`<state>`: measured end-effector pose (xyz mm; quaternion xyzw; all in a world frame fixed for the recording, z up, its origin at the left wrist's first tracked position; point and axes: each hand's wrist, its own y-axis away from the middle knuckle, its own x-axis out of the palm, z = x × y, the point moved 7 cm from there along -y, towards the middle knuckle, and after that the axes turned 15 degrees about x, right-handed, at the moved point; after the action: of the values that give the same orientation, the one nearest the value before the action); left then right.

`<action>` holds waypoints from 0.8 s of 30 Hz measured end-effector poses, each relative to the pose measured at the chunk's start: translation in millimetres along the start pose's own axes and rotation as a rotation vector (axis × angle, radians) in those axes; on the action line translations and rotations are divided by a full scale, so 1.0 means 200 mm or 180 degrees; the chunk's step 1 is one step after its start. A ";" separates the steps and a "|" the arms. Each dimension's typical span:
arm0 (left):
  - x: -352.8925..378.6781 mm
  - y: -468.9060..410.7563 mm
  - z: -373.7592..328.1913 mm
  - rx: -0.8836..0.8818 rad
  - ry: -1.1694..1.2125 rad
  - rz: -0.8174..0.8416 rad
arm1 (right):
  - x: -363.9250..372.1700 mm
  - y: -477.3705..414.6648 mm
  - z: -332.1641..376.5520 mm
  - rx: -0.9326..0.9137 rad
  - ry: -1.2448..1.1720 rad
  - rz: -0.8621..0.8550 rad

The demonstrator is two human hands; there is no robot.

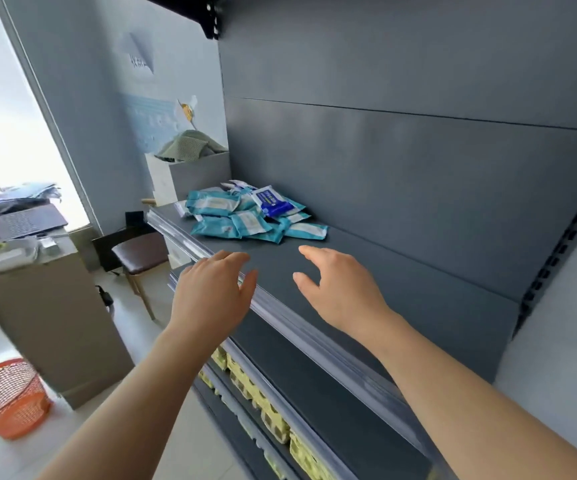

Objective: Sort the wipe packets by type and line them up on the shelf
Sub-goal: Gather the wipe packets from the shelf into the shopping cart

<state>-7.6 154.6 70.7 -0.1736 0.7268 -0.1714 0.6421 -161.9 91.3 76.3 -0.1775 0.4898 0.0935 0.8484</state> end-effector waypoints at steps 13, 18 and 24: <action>0.56 -0.78 0.76 -0.0403 0.0042 0.0654 | 0.45 -1.05 -0.19 0.0908 0.0274 0.0146; 0.85 -0.99 0.95 -0.0463 0.0248 0.1182 | 0.59 -1.30 -0.30 0.1238 0.0169 0.0300; 1.06 -1.15 1.06 -0.0240 0.0553 0.1391 | 0.72 -1.60 -0.30 0.1531 -0.0101 0.0261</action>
<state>186.5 -153.6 -30.0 -0.0207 0.8055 -0.0153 0.5921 -30.5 -228.3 -8.0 0.0512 0.4913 0.0114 0.8694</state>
